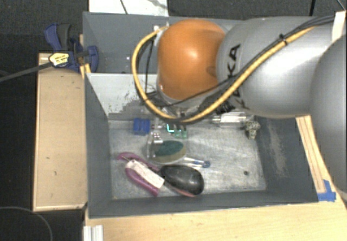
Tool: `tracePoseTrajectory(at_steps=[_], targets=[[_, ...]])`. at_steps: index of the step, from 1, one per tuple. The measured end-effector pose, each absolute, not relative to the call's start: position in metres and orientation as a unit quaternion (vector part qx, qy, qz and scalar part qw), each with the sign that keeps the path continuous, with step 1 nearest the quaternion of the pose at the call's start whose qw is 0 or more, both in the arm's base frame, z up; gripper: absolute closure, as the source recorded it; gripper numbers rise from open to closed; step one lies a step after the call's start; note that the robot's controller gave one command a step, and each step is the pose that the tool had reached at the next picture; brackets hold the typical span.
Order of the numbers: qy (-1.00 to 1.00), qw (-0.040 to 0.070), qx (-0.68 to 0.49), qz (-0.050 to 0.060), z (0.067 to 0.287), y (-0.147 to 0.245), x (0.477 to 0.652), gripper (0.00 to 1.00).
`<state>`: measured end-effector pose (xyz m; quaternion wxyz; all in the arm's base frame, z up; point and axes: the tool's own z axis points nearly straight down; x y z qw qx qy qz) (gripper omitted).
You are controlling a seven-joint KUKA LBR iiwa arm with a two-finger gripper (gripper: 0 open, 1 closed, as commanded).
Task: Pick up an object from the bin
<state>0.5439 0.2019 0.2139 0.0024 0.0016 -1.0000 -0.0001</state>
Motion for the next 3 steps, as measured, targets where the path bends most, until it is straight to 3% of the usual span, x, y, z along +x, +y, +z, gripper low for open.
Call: tracePoseTrajectory(at_steps=[1,2,3], targets=[[-0.999,-0.010,-0.051,-0.004,0.106,0.181,0.562,0.00],[-1.000,-0.001,0.005,0.000,0.155,0.151,0.506,0.00],[-1.000,-0.006,-0.025,-0.002,0.071,0.134,0.533,0.00]])
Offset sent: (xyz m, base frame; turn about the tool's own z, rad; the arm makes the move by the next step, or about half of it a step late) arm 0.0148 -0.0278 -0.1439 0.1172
